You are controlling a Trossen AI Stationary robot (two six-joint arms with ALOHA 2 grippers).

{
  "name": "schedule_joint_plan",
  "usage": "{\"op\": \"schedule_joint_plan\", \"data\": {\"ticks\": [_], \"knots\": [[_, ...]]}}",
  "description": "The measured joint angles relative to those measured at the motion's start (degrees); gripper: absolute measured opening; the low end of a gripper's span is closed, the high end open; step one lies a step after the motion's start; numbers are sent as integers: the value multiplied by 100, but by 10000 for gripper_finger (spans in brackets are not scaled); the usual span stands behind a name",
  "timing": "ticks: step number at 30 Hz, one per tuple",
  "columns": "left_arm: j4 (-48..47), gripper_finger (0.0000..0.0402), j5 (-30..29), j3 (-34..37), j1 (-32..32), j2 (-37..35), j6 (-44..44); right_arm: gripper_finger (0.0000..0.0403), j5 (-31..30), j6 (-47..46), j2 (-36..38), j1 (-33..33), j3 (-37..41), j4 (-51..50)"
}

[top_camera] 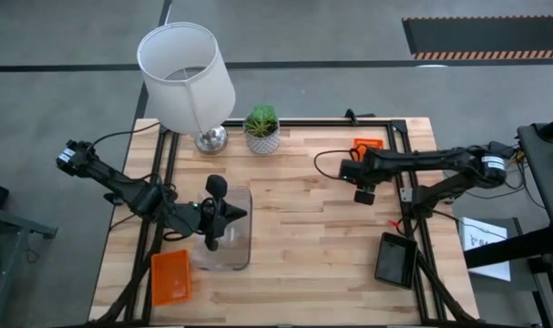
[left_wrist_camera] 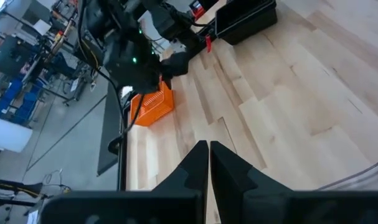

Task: Stack baskets by color
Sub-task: Stack the top orange bin on the bottom stacked orange bins

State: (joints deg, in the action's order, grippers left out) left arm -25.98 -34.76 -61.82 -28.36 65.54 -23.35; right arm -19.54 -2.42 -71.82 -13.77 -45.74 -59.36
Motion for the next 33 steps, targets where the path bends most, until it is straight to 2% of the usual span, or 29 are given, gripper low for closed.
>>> {"op": "schedule_joint_plan", "data": {"ticks": [11,19,27,33], "knots": [[0,0,0,0,17,0,4,103,-5,96,-570,-390,0,53],[0,0,2,8,17,0,8,16,1,345,-626,-390,0,265],[41,0,2,24,19,0,50,10,49,147,-468,-265,-193,176],[432,0,2,39,27,106,56,10,45,-162,-392,234,-720,112]]}}
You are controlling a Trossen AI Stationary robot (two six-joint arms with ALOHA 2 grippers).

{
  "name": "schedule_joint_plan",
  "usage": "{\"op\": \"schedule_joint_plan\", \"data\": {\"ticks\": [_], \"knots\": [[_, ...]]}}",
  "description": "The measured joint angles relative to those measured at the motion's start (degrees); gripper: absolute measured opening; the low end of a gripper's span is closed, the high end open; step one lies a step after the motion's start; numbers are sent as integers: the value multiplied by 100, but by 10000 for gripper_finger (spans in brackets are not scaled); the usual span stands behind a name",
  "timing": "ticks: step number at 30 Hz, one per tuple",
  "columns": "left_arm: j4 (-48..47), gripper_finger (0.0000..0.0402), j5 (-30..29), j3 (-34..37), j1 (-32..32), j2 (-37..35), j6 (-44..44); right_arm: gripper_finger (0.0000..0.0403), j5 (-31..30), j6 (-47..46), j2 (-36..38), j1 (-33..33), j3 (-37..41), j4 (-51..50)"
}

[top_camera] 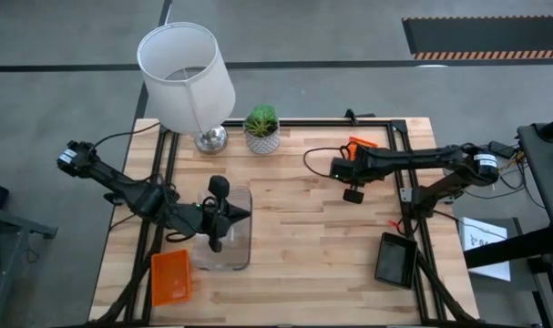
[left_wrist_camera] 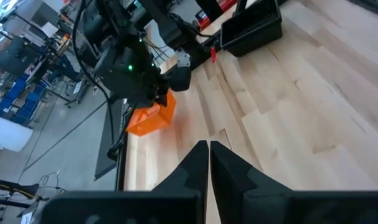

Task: Stack baskets by color
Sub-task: Stack the top orange bin on the bottom stacked orange bins

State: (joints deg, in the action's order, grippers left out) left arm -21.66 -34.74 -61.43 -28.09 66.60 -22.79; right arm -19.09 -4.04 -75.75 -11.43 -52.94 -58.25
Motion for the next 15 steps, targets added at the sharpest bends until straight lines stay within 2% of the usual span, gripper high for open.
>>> {"op": "schedule_joint_plan", "data": {"ticks": [8,15], "knots": [[407,0,33,7,83,332,6,9,3,-658,-13,1047,-661,28],[771,0,715,7,306,693,11,9,-14,-964,-13,1937,-853,263]]}}
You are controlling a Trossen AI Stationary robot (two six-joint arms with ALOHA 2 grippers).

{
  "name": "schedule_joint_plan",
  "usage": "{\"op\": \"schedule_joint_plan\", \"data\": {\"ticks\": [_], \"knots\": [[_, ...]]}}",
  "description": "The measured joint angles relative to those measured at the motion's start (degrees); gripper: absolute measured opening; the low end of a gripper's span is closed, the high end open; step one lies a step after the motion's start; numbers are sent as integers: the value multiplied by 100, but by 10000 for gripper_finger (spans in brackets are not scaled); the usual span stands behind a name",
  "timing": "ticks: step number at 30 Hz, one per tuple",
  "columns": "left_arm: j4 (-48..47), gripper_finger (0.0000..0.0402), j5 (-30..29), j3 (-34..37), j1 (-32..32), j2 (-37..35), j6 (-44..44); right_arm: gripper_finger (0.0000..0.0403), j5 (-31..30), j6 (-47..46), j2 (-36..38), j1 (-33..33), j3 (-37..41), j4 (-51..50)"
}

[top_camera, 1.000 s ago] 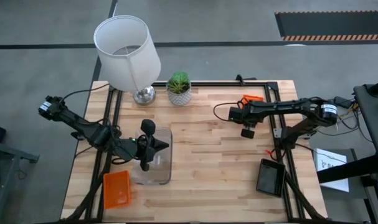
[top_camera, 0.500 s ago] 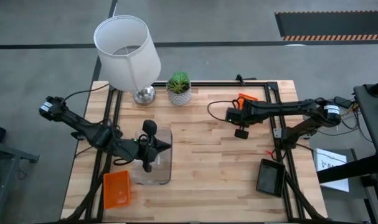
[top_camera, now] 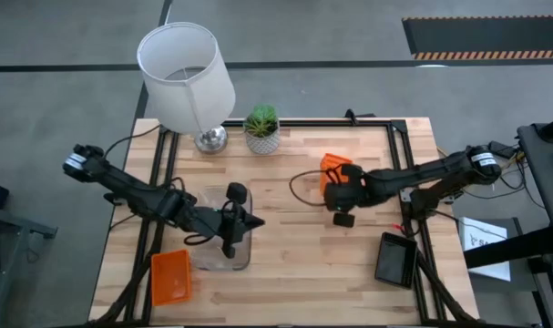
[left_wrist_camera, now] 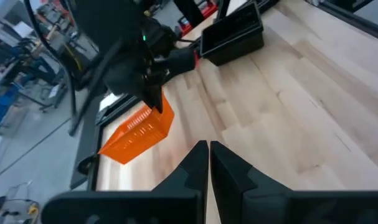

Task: Stack baskets by color
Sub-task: Stack the top orange bin on the bottom stacked orange bins

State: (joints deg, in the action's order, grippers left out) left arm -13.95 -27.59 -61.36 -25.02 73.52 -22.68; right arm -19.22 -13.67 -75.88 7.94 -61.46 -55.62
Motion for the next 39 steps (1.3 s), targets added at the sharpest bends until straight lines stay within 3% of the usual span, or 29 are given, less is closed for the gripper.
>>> {"op": "schedule_joint_plan", "data": {"ticks": [10,15,24,29,39], "knots": [[376,1,722,0,411,393,-22,9,-29,-377,-33,631,3,681],[881,33,1187,0,588,660,-22,9,2,-376,-200,831,4,830],[2505,106,1237,0,903,1604,-225,9,-11,-674,-627,894,-67,969],[3249,114,1263,-2,1086,2123,-222,9,24,-722,-739,910,-196,945],[3690,115,1463,-7,1187,2480,-164,9,264,-590,-697,1078,-469,933]]}}
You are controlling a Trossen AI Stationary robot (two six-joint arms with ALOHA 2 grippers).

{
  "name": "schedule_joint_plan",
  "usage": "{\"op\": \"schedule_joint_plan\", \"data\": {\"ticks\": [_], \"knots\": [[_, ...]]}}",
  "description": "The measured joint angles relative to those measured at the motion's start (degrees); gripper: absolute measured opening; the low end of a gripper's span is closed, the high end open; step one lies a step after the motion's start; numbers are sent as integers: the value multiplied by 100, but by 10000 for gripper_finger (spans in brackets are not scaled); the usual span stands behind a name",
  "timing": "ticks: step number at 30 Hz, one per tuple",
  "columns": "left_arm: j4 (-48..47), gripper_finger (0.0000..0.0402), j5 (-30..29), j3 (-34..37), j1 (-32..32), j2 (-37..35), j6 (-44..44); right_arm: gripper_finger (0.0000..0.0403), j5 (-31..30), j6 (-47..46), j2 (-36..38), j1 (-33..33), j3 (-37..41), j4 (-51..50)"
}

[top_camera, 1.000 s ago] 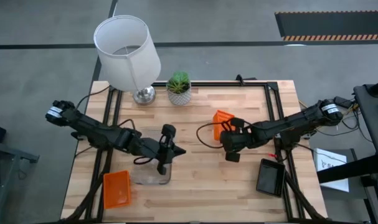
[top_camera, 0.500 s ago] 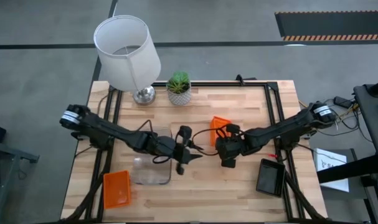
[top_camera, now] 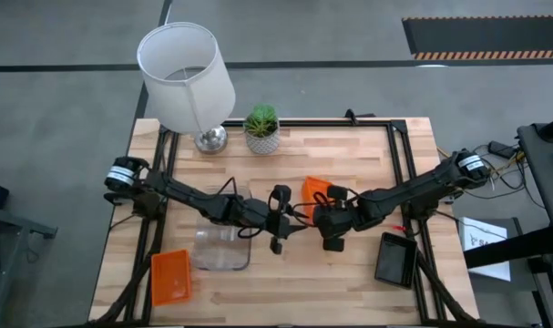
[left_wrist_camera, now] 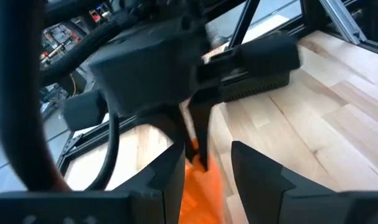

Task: Stack baskets by color
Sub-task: Stack the top orange bin on the bottom stacked orange bins

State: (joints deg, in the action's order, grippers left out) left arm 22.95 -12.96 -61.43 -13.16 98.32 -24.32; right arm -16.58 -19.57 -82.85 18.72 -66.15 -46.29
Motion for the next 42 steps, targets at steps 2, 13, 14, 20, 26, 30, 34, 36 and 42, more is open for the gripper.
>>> {"op": "schedule_joint_plan", "data": {"ticks": [2,13,14,20,26,30,34,36,42], "knots": [[11,115,19,0,10,0,1,9,197,-51,2,70,-60,-26],[1,123,844,-15,19,20,10,9,617,-1089,24,295,-199,-445],[-2,130,880,-15,21,22,4,9,634,-1091,24,295,-194,-445],[5,203,1051,-15,75,22,-120,9,632,-1081,26,293,-192,-424],[1,228,1199,-9,82,145,-327,9,631,457,24,571,-72,-348],[121,228,1581,-9,104,277,-491,9,679,1228,24,761,-6,-288],[326,228,1702,-9,209,407,-461,9,499,821,24,645,-6,64],[412,228,1721,-24,259,478,-457,9,501,565,24,558,-6,172],[552,228,1726,-85,336,700,-450,9,501,351,24,525,-6,186]]}}
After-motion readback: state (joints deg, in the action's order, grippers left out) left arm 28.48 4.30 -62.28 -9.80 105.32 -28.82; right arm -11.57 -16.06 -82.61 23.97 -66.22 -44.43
